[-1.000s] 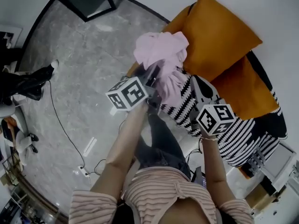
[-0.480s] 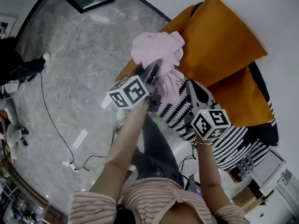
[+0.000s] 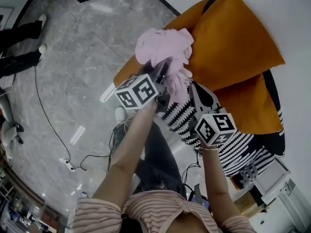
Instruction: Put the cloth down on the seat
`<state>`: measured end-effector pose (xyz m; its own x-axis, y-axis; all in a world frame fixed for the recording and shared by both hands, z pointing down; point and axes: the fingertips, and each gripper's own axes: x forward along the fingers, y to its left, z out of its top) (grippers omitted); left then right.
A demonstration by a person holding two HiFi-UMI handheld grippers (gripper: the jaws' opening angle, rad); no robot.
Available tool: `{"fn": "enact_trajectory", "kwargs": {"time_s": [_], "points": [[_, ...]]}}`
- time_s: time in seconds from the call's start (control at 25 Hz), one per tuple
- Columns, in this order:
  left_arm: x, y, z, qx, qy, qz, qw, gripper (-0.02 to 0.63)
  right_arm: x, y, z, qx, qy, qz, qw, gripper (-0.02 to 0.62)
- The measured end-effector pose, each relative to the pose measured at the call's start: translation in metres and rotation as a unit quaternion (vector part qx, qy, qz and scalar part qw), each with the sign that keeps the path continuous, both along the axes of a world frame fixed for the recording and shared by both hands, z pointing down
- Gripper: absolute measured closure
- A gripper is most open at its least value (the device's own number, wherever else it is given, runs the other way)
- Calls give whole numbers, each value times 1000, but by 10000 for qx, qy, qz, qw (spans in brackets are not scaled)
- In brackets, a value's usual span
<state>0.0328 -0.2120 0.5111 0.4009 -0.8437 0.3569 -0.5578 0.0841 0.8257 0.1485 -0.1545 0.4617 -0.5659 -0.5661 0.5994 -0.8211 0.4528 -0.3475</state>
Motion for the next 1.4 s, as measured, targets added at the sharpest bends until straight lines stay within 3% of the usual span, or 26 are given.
{"fn": "enact_trajectory", "kwargs": {"time_s": [0.68,1.4], "points": [[14,-5,54,-358,-5,-37,9994,460,1,3,31,-290,58,29,9996,586],[29,-9,88,-568,-339,135,9977,449,9,6,43,-435,79,164,9989,588]]}}
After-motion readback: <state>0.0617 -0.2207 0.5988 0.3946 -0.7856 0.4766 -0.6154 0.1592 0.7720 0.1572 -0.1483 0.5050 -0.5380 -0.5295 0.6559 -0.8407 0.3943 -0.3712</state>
